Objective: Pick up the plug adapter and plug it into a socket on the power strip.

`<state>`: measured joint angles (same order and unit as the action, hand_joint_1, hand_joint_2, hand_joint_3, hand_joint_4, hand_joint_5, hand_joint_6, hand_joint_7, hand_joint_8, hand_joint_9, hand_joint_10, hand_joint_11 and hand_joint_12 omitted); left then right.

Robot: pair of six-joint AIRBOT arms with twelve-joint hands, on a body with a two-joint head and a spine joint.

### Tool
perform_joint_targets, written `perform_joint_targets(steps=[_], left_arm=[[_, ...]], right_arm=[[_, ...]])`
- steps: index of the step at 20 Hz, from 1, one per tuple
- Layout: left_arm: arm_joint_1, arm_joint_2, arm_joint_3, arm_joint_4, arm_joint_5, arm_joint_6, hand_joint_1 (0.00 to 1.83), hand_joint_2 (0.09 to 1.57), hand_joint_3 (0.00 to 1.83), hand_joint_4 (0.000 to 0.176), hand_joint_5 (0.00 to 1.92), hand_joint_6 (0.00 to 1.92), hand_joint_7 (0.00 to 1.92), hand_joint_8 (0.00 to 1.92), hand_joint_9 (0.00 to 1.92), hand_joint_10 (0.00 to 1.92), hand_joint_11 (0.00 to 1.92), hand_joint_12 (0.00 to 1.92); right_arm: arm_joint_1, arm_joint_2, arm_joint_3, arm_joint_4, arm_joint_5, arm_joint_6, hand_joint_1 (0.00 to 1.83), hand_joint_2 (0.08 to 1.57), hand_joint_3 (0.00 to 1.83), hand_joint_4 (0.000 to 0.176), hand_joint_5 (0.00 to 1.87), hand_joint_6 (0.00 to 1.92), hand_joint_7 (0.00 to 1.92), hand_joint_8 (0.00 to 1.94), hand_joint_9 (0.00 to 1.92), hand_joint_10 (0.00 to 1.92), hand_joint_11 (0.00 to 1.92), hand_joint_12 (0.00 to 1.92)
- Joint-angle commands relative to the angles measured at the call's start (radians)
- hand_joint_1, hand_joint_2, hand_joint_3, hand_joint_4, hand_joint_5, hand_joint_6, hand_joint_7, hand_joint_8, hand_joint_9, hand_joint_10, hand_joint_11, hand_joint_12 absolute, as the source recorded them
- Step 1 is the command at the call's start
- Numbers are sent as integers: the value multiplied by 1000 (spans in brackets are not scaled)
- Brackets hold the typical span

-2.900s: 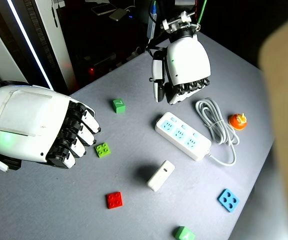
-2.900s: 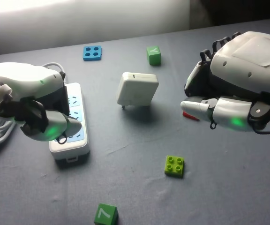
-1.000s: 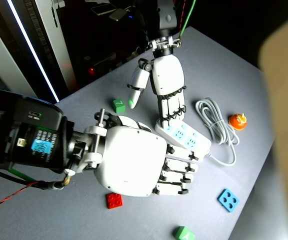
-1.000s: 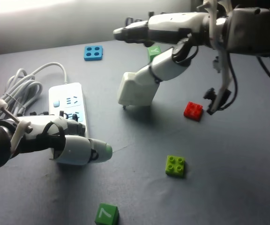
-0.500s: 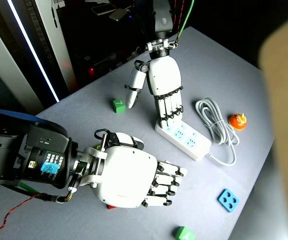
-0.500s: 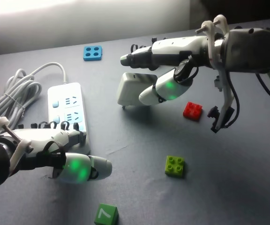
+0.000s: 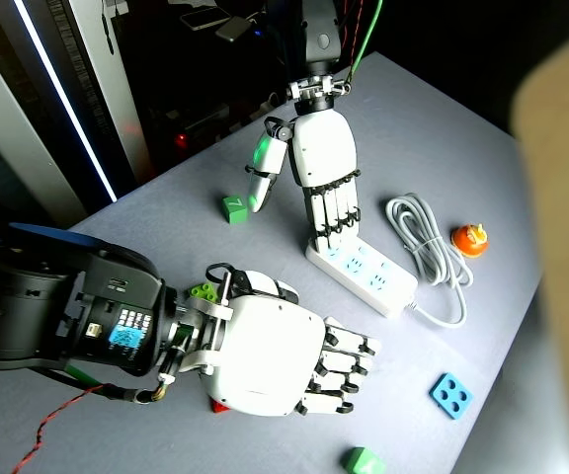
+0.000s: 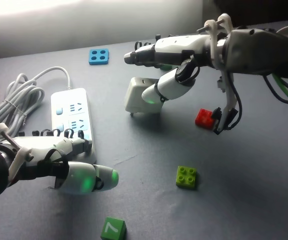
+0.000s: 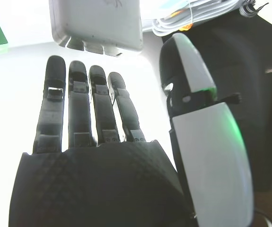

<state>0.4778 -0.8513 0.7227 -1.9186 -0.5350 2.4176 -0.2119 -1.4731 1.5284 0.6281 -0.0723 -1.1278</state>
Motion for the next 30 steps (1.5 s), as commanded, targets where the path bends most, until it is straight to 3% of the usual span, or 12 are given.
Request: perform_joint_targets(steps=[1, 9, 21, 22, 25, 30], left_arm=[[4, 4, 2, 6, 7, -2, 0, 1182, 0, 0, 101, 10, 111, 12, 87, 12, 35, 22], [-4, 13, -1, 6, 4, 5, 0, 1188, 2, 0, 97, 6, 118, 7, 83, 10, 32, 32], [-14, 14, 4, 7, -5, 9, 0, 1192, 1, 0, 71, 4, 77, 2, 58, 4, 7, 46], [-14, 14, 3, 7, -5, 9, 0, 1192, 1, 0, 75, 6, 80, 3, 63, 6, 8, 48], [-16, 14, 4, 7, -6, 9, 0, 1195, 1, 0, 65, 4, 63, 3, 59, 5, 2, 26], [-18, 14, 6, 7, -8, 11, 0, 1194, 0, 0, 67, 2, 58, 0, 26, 0, 4, 34]], right_arm=[[1, -1, 12, 10, 83, 0, 920, 1213, 1, 0, 154, 8, 187, 6, 205, 5, 0, 648], [-19, -62, 73, 8, 105, -6, 909, 1208, 0, 0, 183, 2, 214, 3, 232, 7, 0, 784], [-37, -122, 132, -17, 130, -9, 872, 1230, 4, 0, 156, 10, 214, 8, 231, 6, 0, 670], [-38, -127, 139, -17, 130, -8, 851, 1273, 12, 0, 118, 3, 178, 3, 193, 2, 0, 564], [-45, -141, 162, -17, 131, -8, 913, 1194, 0, 0, 165, 7, 211, 4, 231, 6, 0, 735], [-49, -149, 174, -17, 131, -8, 908, 1202, 0, 0, 193, 14, 232, 12, 252, 9, 0, 801]])
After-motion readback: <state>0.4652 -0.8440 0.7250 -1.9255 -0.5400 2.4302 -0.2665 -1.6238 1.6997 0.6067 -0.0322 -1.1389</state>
